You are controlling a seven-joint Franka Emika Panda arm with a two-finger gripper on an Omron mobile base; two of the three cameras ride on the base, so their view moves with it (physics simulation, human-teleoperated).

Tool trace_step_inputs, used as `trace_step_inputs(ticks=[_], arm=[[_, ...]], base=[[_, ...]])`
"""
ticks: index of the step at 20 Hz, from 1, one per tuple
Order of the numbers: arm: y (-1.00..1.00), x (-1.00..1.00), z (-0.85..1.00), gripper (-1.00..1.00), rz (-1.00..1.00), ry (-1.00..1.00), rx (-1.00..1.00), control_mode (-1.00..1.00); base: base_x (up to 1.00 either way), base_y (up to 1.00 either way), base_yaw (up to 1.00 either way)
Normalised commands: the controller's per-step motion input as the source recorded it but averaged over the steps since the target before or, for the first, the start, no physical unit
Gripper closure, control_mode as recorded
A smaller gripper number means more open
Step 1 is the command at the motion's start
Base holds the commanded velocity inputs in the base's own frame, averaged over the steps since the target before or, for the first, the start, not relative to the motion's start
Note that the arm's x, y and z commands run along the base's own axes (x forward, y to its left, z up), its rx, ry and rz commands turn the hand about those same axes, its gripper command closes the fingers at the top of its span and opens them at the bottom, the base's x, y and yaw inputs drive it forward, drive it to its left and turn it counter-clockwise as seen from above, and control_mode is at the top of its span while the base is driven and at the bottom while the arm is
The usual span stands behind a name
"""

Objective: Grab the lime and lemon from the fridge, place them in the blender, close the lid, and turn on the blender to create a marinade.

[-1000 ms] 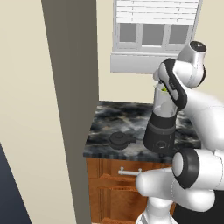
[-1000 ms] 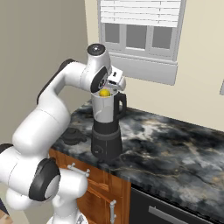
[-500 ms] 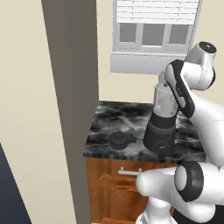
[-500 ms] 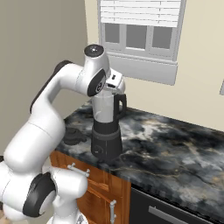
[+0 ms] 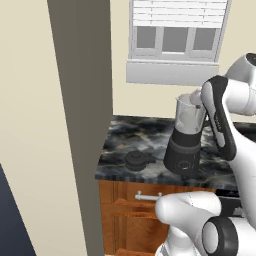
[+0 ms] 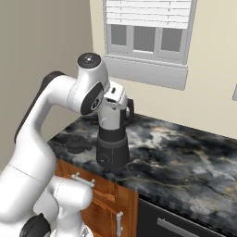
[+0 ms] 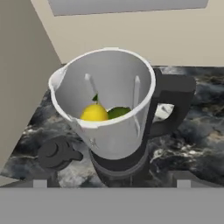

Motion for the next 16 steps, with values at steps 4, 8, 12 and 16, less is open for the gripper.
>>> trace_step_inputs(ticks=[4,8,12,16], arm=[[0.32,-0.47,0.0,-1.0,0.17,0.0,-0.12,-1.0],[0.28,-0.43,0.0,-1.0,0.25,0.0,-0.14,-1.0],[0.24,-0.42,0.0,-1.0,0.29,0.0,-0.14,-1.0],[0.24,-0.38,0.0,-1.0,0.32,0.0,-0.14,-1.0]], base=[[0.0,0.0,0.0],[0.0,0.0,0.0],[0.0,0.0,0.0],[0.0,0.0,0.0]])
